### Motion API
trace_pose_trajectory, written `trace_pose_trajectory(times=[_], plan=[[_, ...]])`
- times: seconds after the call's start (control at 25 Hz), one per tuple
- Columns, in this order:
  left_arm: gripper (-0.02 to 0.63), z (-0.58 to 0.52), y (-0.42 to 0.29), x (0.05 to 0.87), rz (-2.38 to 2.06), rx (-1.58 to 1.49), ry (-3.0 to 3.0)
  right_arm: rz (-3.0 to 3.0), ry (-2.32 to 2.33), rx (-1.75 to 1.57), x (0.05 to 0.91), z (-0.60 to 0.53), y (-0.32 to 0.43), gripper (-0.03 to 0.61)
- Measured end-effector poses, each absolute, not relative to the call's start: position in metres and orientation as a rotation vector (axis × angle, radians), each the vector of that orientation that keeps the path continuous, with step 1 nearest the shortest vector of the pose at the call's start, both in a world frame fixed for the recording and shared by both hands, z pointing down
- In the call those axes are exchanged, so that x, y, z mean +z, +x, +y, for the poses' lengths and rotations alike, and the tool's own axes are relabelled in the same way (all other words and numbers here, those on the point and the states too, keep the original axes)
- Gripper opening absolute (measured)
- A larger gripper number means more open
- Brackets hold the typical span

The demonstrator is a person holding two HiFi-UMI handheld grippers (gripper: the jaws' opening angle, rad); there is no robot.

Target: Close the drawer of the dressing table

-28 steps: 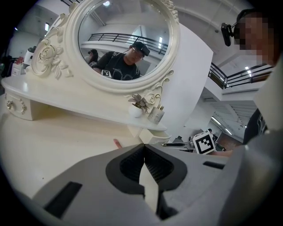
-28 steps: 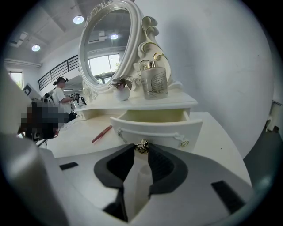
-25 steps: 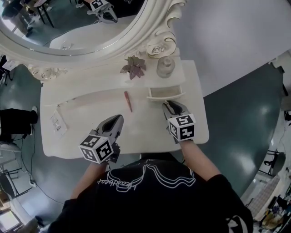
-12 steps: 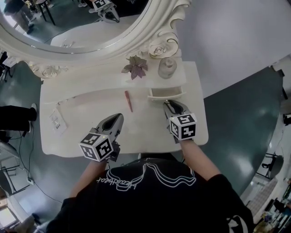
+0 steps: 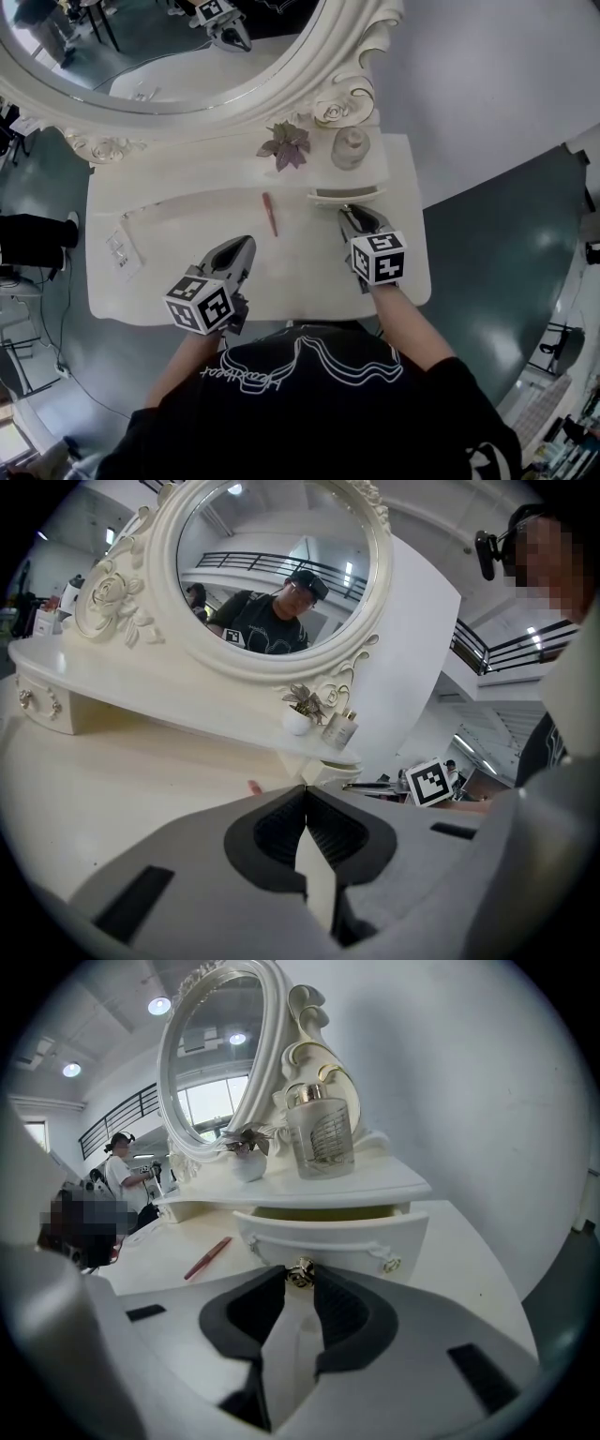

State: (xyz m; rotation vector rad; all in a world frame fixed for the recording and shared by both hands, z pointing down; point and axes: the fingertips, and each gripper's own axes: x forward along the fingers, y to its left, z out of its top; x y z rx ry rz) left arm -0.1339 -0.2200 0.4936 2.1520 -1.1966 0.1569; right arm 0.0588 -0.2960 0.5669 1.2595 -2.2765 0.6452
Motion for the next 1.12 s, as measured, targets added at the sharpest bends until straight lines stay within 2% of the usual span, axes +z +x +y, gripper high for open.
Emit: trace_pose_trajectory(times=[1.12], plan=[[0.005,-0.235,-0.134,0.498,-1.191,0.134,2.127,-2.274,1.275,0.647,0.565,-0.334,0.053,0.101]])
